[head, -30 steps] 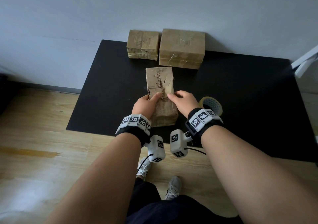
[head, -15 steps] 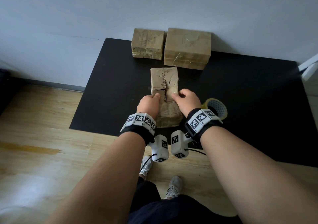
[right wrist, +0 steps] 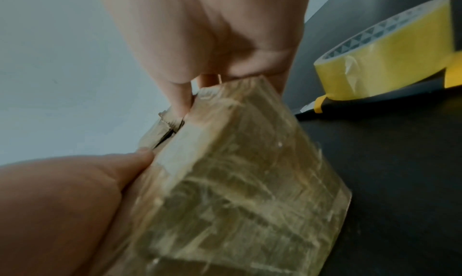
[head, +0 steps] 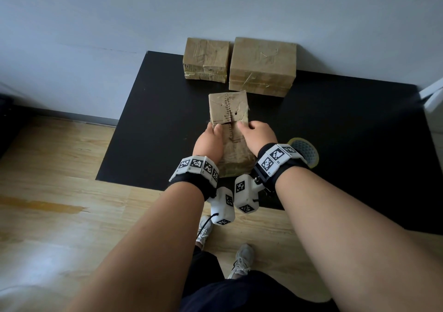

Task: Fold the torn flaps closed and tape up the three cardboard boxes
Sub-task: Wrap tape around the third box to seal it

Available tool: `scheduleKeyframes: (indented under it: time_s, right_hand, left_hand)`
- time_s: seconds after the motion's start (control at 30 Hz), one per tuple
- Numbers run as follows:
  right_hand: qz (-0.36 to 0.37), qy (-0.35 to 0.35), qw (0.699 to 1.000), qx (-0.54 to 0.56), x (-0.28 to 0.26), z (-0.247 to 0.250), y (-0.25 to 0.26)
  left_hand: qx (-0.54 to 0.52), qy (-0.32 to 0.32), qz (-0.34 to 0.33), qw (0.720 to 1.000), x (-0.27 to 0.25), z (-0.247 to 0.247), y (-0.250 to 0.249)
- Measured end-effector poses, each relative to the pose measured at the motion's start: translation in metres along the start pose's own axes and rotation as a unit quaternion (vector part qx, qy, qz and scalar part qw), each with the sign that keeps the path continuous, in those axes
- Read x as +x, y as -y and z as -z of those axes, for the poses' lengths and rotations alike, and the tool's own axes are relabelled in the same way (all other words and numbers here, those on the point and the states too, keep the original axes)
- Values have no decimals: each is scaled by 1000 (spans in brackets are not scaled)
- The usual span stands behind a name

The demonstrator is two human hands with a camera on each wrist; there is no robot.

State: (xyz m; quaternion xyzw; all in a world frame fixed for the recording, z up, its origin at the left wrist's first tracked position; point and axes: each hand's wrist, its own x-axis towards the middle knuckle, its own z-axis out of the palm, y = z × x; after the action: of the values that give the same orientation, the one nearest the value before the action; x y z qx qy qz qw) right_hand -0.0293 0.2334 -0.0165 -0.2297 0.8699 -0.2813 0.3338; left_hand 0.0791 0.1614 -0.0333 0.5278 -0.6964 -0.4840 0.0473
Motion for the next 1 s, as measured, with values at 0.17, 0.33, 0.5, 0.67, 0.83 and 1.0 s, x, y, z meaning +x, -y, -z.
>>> scheduleKeyframes:
  time_s: [0.17, 0.33, 0.5, 0.67, 0.83, 1.0]
  right_hand:
    - [2, -9, 1000, 23, 4, -4, -6]
    - [7, -40, 999, 15, 0, -7, -11]
    - [21, -48, 999, 11, 0, -6, -17]
    - [45, -31, 998, 42, 3, -5, -22]
    - [33, -12, 999, 21, 6, 3, -16]
    - [32, -34, 999, 26, 4, 27, -12]
  left_hand:
    - [-14, 9, -7, 1000, 1, 2, -2]
    - [-2, 2, -7, 1000, 2, -2, -1]
    - [34, -10, -1, 999, 6, -5, -10]
    - [69, -15, 4, 998, 9, -3, -13]
    - [45, -14, 10, 999, 6, -5, -18]
    - [-28, -29, 49, 998, 4, -18, -22]
